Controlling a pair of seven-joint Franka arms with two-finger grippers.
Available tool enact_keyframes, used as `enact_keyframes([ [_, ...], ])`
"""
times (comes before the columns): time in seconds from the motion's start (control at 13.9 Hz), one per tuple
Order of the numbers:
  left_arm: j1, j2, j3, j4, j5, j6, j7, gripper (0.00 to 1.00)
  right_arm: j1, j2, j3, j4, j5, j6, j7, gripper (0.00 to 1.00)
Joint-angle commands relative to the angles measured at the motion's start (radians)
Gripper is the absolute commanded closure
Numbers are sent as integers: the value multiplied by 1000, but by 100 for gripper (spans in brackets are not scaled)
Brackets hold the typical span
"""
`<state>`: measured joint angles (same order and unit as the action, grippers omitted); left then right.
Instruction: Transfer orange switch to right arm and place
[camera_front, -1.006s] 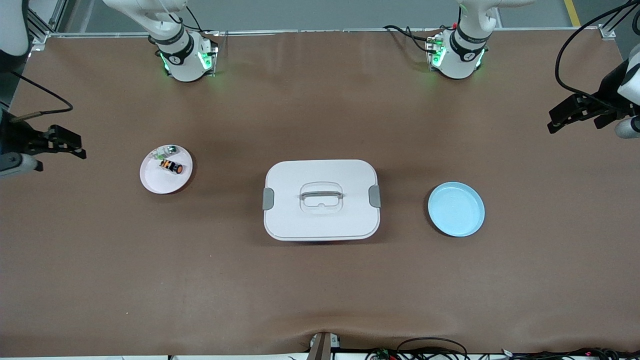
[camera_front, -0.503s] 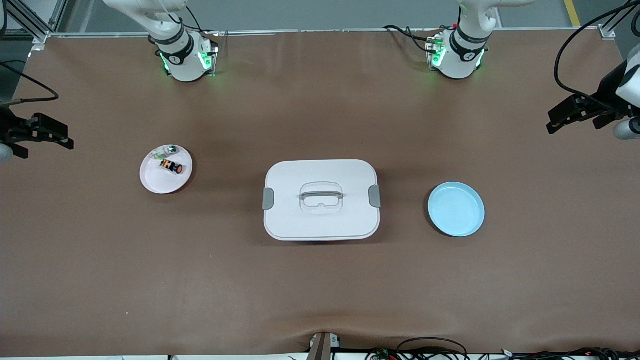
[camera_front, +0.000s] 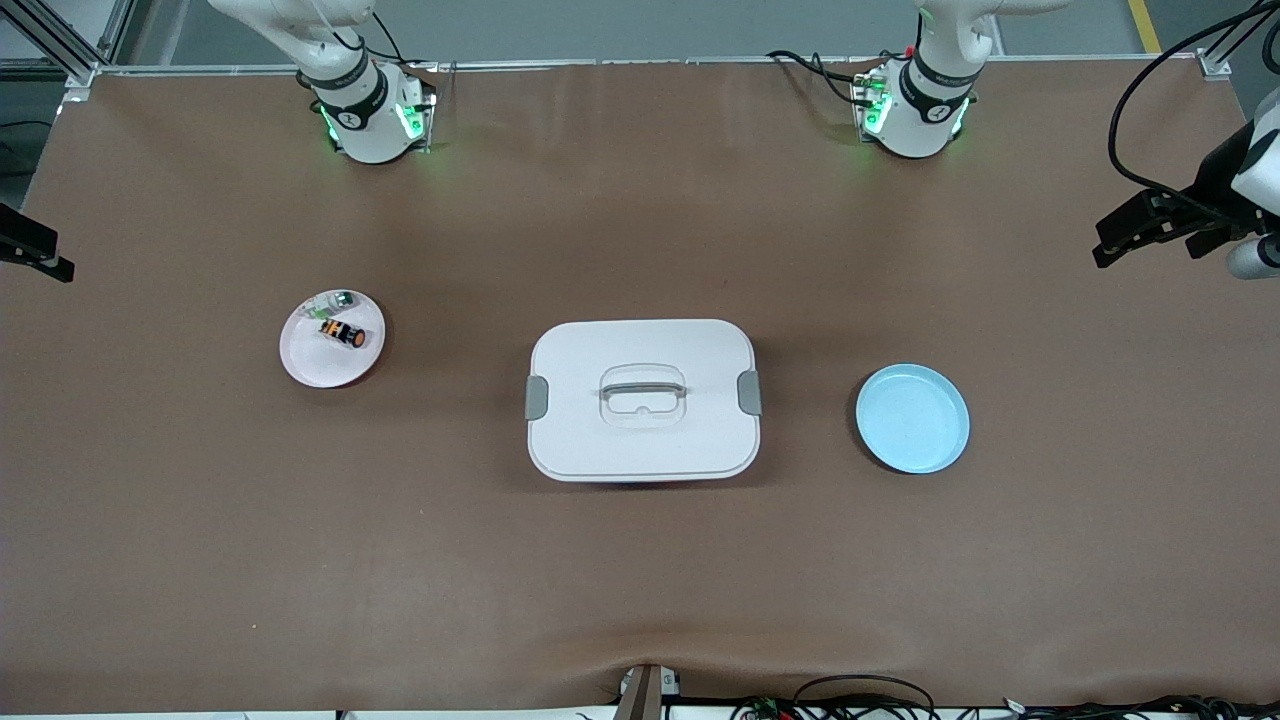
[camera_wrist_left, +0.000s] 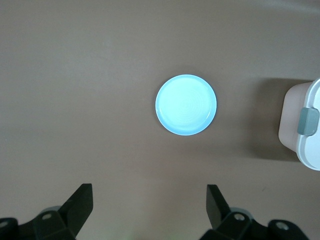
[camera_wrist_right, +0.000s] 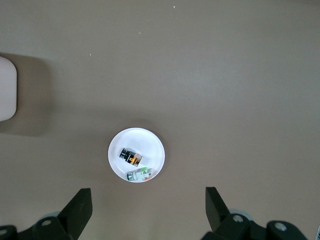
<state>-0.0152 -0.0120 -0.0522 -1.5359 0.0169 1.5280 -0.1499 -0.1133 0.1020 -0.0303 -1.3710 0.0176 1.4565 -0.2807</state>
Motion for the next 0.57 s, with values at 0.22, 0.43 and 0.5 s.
enact_keyframes([
  [0.22,7,9,-6,25,-29,-23,16,0,17,-8,20,20,7,-82,198,0],
  [0.43,3,9,-6,26,-28,-42,15,0,53,-42,9,18,7,-94,198,0],
  [0.5,3,9,-5,26,-28,-42,15,0,52,-44,9,20,7,-91,198,0],
])
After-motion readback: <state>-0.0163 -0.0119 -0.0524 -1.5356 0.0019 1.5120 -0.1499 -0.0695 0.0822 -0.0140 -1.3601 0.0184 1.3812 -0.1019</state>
